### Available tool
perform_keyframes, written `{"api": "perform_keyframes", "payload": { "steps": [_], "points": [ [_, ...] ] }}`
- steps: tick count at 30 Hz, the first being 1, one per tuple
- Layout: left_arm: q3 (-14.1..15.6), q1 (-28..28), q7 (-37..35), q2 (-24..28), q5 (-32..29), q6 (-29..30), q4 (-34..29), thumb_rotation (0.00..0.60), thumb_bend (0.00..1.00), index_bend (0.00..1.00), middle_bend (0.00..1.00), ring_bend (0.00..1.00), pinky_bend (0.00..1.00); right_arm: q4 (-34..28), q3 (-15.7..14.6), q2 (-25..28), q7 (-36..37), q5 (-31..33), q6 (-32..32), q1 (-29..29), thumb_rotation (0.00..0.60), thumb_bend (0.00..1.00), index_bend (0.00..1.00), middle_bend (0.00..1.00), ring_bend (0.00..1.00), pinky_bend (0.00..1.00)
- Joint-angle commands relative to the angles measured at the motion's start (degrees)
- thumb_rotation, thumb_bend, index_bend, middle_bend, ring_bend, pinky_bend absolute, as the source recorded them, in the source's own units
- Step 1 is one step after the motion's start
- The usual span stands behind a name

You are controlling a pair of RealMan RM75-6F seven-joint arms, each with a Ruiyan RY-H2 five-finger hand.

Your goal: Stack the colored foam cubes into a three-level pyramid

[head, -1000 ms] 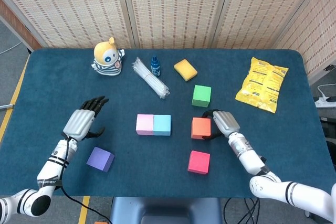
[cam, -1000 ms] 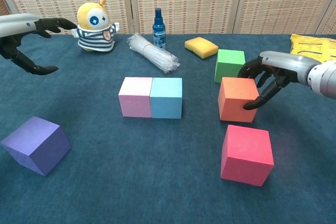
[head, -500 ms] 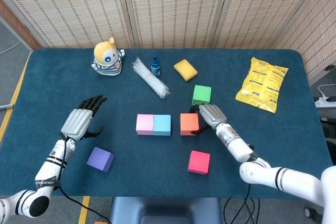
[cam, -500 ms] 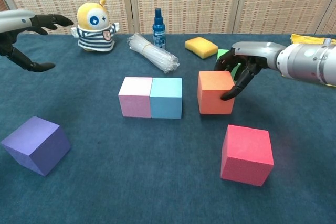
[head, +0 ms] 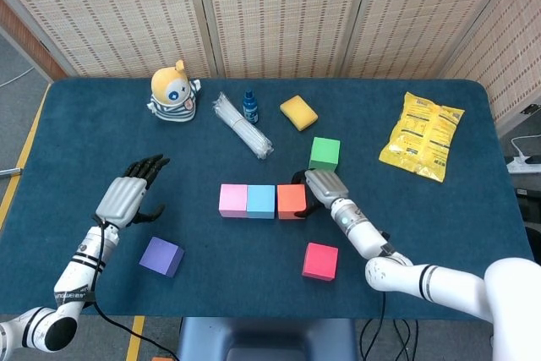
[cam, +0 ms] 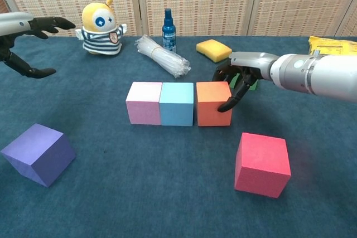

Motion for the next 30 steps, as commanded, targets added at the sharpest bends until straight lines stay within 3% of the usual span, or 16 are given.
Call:
{"api": "perform_keyframes", "payload": {
  "steps": [1,30],
  "points": [
    [0.01,0.09,-0.12,-0.01,0.20,-0.06,0.06,0.600,0.37,0.00,0.00,0.00,0.10,0.15,-0.16,-0.41,-0.14,0.24,0.44,0.19,0.600,0.17,0.52,0.42,0.34,0.40],
    [-0.32,0.35,-0.75,-0.07,0.68,-1.41,0.68,0.600,0.37,0.00,0.00,0.00,0.09,0.55,-0.03,-2.32,0.01,0.95,1.85,1.27,0.600,0.17,0.50,0.42,0.34,0.40]
  ]
}}
